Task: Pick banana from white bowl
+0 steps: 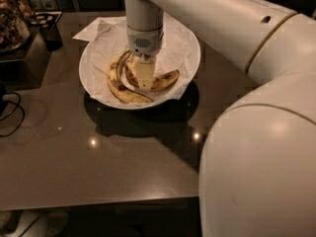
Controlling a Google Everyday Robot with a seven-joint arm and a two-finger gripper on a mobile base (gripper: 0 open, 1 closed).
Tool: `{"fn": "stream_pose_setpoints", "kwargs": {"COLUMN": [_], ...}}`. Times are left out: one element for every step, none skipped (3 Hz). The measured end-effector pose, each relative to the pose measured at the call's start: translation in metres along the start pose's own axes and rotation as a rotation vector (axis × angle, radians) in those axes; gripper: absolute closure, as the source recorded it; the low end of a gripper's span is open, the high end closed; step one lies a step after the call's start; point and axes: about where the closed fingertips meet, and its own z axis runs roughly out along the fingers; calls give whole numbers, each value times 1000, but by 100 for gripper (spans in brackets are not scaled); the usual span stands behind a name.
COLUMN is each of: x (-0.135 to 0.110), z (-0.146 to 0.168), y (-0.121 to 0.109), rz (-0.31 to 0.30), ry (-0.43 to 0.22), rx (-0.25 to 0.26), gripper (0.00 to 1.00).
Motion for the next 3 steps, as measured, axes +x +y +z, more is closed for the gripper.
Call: {"fn": "stream_pose_setpoints", "kwargs": {"x": [4, 6, 7], "z": [1, 3, 9], "y": [-6, -12, -16], "rz": [17, 30, 38], "ry": [-4, -9, -8], "rx": [3, 0, -9], "gripper": [53, 53, 53]}}
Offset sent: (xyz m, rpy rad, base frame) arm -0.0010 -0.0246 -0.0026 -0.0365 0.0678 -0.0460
